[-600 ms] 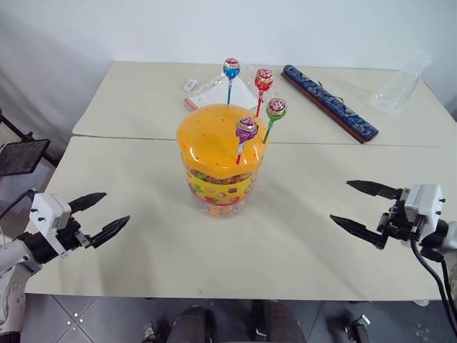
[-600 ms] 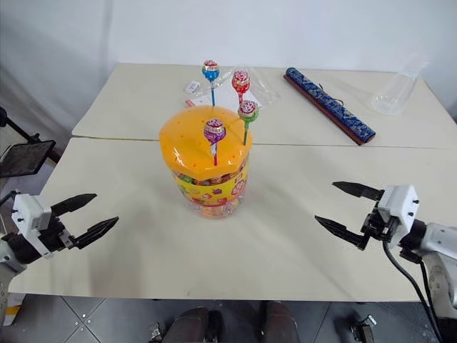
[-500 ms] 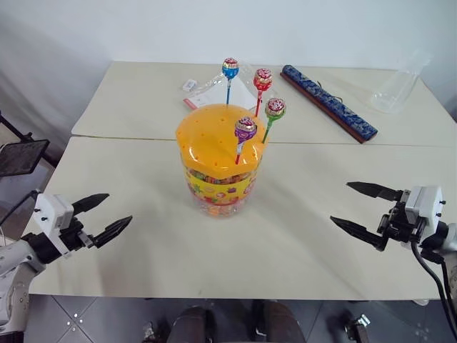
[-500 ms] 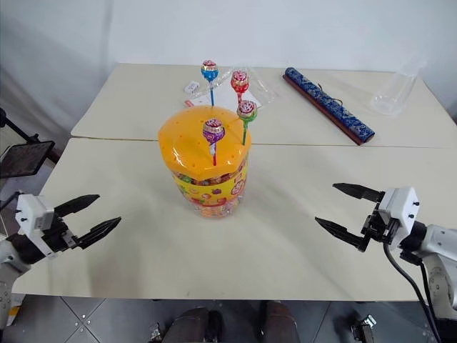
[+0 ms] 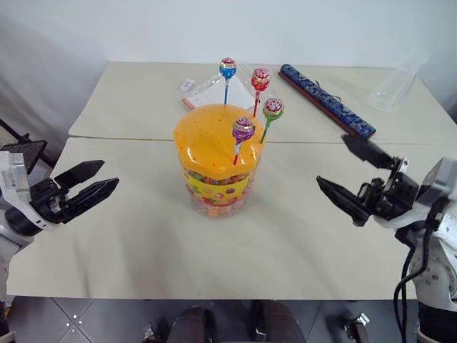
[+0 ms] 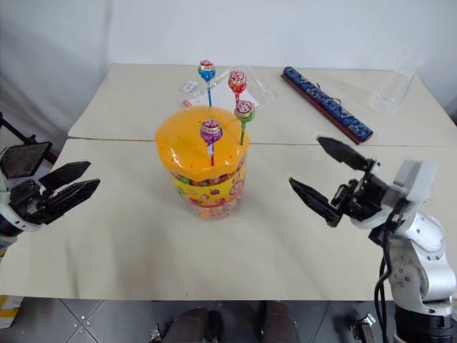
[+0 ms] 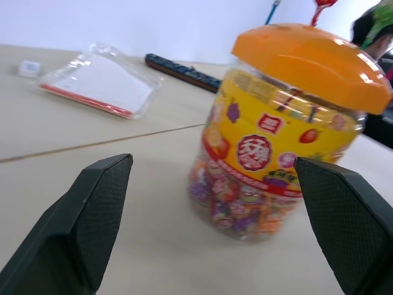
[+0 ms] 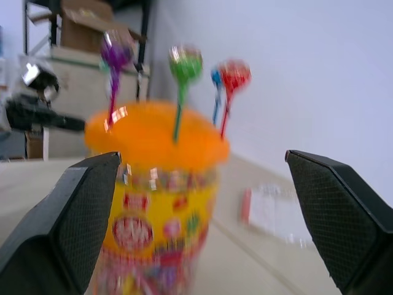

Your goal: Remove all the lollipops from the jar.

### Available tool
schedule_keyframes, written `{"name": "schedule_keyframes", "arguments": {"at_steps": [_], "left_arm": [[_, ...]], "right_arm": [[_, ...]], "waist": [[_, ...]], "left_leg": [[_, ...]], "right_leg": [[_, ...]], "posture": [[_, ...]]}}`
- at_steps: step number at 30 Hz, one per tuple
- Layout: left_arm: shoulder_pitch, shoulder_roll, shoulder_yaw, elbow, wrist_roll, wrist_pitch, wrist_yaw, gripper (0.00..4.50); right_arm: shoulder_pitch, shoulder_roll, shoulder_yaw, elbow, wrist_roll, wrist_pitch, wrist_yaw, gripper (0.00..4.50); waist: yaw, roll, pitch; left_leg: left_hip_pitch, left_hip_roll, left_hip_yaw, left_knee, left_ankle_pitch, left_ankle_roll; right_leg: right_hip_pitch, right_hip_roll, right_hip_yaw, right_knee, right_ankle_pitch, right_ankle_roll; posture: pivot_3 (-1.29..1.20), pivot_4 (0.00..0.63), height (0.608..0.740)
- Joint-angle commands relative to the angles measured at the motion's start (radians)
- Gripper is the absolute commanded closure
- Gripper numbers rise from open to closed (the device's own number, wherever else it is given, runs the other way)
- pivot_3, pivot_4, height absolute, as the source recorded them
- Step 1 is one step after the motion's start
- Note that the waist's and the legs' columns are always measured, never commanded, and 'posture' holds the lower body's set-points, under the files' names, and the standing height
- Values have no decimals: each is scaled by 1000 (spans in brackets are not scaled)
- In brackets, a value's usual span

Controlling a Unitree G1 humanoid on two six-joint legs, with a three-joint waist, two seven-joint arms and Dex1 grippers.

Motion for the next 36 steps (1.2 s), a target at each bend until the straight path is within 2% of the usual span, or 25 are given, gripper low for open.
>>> {"name": "schedule_keyframes", "arguments": {"at_steps": [1, 5, 8, 13, 19, 22, 33, 34, 36], "left_arm": [[-71, -17, -11, -39, -75, 23, -5, 16], [-138, -52, -39, -60, -108, 36, 8, 16], [-170, -72, -48, -75, -136, 50, 19, 16], [-229, -97, -50, -74, -190, 75, 46, 16], [-220, -121, -67, -104, -204, 78, 52, 16], [-202, -127, -58, -127, -215, 79, 62, 0], [-172, -137, -19, -179, -287, 67, 109, 0], [-175, -138, -20, -181, -293, 65, 109, 0], [-176, -133, -24, -190, -306, 65, 92, 0]], "right_arm": [[-11, -36, -12, -44, 48, 50, -9, 4], [-41, -76, 21, -28, 42, 116, -5, 4], [-112, -84, 61, -17, 37, 190, -63, 4], [-274, -39, 127, -3, 53, 283, -163, 4], [-466, 46, 264, 99, -42, 319, -192, 4], [-471, 64, 276, 113, -63, 316, -181, 586], [-472, 105, 264, 146, -44, 308, -123, 4234], [-477, 118, 242, 156, -20, 301, -117, 4484], [-494, 154, 175, 175, 65, 295, -117, 4484]], "waist": [[8, 0, 0], [11, -1, 0], [2, -1, 0], [-5, -1, 0], [-5, -1, -1], [-1, -1, -1], [-4, -1, -1], [-4, -1, -1], [-4, -1, -1]], "left_leg": [[0, -1, -1, 0, 0, 0], [0, -3, 1, 0, 1, 2], [0, -2, 2, 0, 1, 2], [0, -1, 3, 0, 1, 1], [0, -3, 4, 1, 1, 2], [-1, -2, 2, 1, 1, 2], [-1, -2, 3, 1, 1, 2], [-1, -2, 3, 1, 1, 2], [-1, -2, 3, 1, 1, 2]], "right_leg": [[0, 0, 0, 0, 0, 0], [1, -1, 0, 0, 0, 0], [0, 0, 0, 0, 0, 0], [-1, 1, -1, 2, 0, 0], [-1, 1, -3, 2, 1, 1], [-1, 1, -3, 2, 1, 1], [-2, 1, -4, 2, 1, 1], [-2, 1, -4, 2, 1, 1], [-2, 1, -4, 2, 1, 1]], "posture": [[0, 150, 740], [0, 150, 740], [0, 150, 740], [0, 150, 740], [0, 150, 740], [0, 150, 740], [0, 150, 740], [0, 150, 740], [0, 150, 740]]}}
